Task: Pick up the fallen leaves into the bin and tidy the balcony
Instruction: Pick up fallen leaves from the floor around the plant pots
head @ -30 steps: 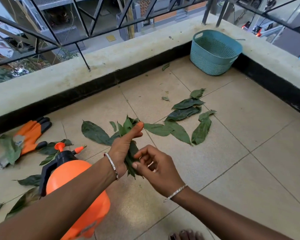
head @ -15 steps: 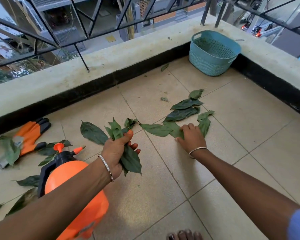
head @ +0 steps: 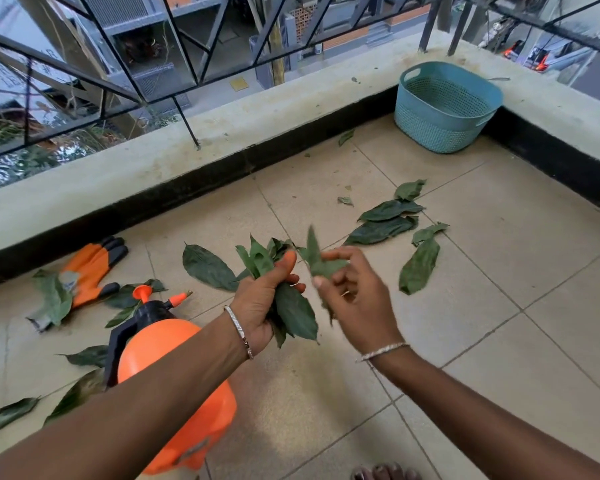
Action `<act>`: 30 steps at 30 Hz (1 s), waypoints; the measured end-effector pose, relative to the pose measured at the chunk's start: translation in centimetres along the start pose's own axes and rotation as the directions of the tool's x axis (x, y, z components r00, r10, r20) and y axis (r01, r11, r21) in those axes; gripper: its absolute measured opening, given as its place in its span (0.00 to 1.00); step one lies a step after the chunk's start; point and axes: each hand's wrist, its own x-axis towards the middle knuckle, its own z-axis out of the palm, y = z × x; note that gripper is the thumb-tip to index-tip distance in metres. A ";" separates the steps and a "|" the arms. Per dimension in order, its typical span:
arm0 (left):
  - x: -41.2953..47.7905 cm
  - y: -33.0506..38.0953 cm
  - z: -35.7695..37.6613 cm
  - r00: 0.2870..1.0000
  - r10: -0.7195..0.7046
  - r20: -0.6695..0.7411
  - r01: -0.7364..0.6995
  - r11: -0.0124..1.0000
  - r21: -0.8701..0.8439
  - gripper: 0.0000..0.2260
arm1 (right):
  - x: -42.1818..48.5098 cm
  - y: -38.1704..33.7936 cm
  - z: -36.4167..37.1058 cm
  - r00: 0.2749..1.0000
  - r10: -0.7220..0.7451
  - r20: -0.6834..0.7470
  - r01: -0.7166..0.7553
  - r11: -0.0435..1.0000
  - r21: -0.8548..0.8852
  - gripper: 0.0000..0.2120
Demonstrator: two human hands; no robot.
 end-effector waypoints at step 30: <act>0.3 0.9 -1.6 0.993 0.012 -0.116 -0.002 0.997 0.079 0.16 | 9.2 12.1 2.2 0.943 -0.005 0.334 0.307 0.401 -0.863 0.12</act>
